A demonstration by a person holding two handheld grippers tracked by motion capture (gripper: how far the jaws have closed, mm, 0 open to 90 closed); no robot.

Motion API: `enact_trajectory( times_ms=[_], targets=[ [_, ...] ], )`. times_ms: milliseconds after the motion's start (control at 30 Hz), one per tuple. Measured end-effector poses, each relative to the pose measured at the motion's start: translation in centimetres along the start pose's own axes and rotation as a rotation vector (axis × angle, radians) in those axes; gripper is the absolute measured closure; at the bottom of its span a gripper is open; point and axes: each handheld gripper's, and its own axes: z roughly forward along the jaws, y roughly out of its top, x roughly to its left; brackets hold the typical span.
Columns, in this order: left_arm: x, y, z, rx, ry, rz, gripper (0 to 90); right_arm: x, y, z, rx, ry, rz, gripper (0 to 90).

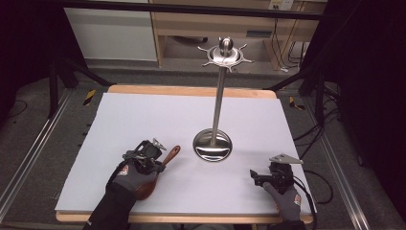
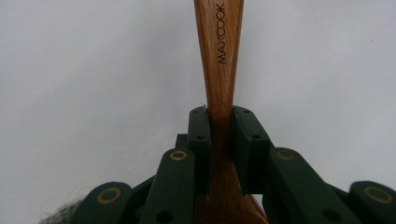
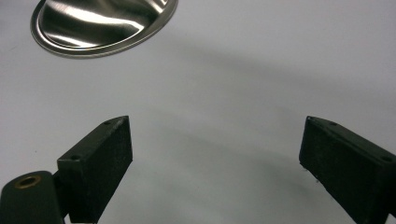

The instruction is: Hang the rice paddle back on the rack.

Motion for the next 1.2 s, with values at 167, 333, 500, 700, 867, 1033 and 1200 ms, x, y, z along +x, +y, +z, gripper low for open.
enact_trajectory(
  times_ms=[167,333,500,700,867,1033,1200],
  targets=[
    [0.0,-0.4,-0.7,-0.034,-0.003,-0.001,77.4,0.1,0.0,0.0,0.003,0.002,0.007,9.8],
    [0.1,-0.8,-1.4,-0.08,-0.009,-0.017,77.5,0.0,0.0,0.1,0.002,0.001,-0.003,9.8],
    [0.3,-1.4,-2.2,-0.132,-0.006,-0.034,77.5,0.0,0.0,0.1,0.002,0.001,-0.003,9.8],
    [0.3,-2.0,-3.1,-0.186,0.0,-0.046,77.6,0.1,0.0,0.1,0.004,0.0,-0.004,9.8],
    [0.3,-2.5,-3.8,-0.219,0.006,-0.059,77.6,0.1,0.0,0.1,0.007,0.004,-0.001,9.8],
    [0.5,-2.9,-4.6,-0.266,0.014,-0.068,77.7,0.1,0.0,0.1,0.008,0.004,-0.001,9.8],
    [0.3,-3.2,-5.9,-0.357,0.038,-0.082,77.7,0.1,-0.1,0.2,0.007,0.001,-0.009,9.8]
  ],
)
